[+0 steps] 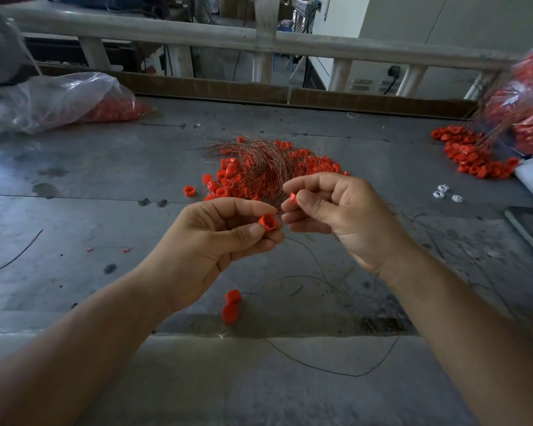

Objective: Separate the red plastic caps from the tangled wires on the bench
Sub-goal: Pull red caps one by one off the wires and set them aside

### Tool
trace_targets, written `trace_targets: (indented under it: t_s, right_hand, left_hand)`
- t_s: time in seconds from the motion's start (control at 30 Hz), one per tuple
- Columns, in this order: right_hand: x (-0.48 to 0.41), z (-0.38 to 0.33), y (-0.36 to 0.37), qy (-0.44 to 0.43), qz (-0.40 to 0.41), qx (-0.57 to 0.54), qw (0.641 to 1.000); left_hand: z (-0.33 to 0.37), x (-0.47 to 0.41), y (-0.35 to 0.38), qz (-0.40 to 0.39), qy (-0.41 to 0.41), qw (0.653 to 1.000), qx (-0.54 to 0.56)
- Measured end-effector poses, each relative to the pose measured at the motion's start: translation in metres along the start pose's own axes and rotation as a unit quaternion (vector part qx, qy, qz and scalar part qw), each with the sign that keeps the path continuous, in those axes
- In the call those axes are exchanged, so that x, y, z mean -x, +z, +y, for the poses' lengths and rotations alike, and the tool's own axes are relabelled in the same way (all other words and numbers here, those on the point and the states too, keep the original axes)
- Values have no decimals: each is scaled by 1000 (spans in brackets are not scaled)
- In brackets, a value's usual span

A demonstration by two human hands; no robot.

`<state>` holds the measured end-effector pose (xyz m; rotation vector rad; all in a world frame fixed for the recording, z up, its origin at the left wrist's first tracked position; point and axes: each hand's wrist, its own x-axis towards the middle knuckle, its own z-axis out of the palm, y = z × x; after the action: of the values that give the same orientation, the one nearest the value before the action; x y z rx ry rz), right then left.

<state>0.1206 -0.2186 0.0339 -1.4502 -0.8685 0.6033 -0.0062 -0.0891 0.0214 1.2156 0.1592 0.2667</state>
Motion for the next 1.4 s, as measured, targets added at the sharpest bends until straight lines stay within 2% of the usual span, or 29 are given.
trace_targets:
  t_s: [0.27, 0.57, 0.73, 1.13, 1.4]
  right_hand:
    - [1, 1, 12, -14, -14, 29, 999]
    - [5, 3, 18, -110, -1, 162, 981]
    - [6, 7, 22, -161, 21, 260, 952]
    - [7, 9, 24, -189, 48, 292, 936]
    - [7, 8, 22, -212, 47, 312, 925]
  left_hand:
    - [0, -2, -2, 36, 12, 999, -22]
    - [-3, -3, -2, 68, 21, 997, -43]
    - [-4, -3, -2, 76, 26, 995, -58]
    - [-6, -1, -2, 86, 35, 991, -99]
    - [-5, 0, -2, 57, 27, 994, -92]
